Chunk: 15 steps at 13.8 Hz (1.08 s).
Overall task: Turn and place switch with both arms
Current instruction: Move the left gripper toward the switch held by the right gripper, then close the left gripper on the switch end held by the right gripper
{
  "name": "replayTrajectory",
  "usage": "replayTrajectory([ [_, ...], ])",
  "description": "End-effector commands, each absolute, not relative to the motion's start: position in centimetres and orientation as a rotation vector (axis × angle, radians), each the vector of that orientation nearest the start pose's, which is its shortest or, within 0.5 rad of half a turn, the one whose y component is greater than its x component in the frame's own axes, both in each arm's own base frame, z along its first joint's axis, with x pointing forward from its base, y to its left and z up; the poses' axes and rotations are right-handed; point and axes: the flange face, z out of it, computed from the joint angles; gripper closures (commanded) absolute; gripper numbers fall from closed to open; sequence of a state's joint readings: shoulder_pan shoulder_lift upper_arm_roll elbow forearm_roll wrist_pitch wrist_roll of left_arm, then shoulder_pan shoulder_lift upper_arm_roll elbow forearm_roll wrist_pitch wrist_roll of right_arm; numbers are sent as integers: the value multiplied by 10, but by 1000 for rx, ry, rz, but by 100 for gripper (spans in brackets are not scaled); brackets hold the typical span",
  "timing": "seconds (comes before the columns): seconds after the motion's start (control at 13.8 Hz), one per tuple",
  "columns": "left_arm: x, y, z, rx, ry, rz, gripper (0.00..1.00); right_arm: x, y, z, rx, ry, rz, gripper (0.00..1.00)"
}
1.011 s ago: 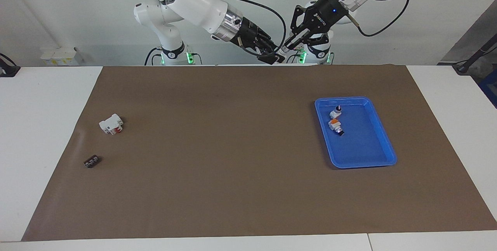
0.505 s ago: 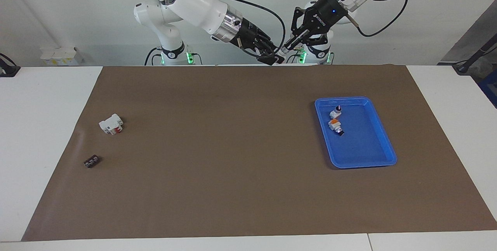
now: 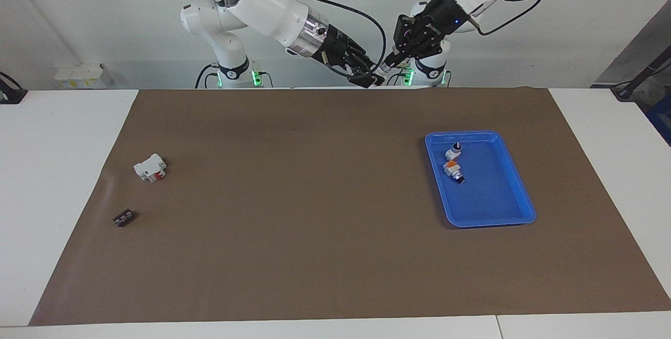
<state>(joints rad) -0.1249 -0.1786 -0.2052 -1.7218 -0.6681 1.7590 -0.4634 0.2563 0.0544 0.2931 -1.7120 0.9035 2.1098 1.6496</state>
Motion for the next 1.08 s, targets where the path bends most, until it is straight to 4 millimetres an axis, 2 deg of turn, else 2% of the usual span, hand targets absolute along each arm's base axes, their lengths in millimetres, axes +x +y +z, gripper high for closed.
replayTrajectory([
  [0.0,446,-247,677,2498,481,-191,100,504,350,607,-1735,1555,778,100],
  [0.51,447,-248,680,2344,1027,-354,100,504,350,607,-1739,1555,782,100],
  [1.01,456,-237,687,2128,1374,-502,100,503,350,606,-1742,1554,786,100],
])
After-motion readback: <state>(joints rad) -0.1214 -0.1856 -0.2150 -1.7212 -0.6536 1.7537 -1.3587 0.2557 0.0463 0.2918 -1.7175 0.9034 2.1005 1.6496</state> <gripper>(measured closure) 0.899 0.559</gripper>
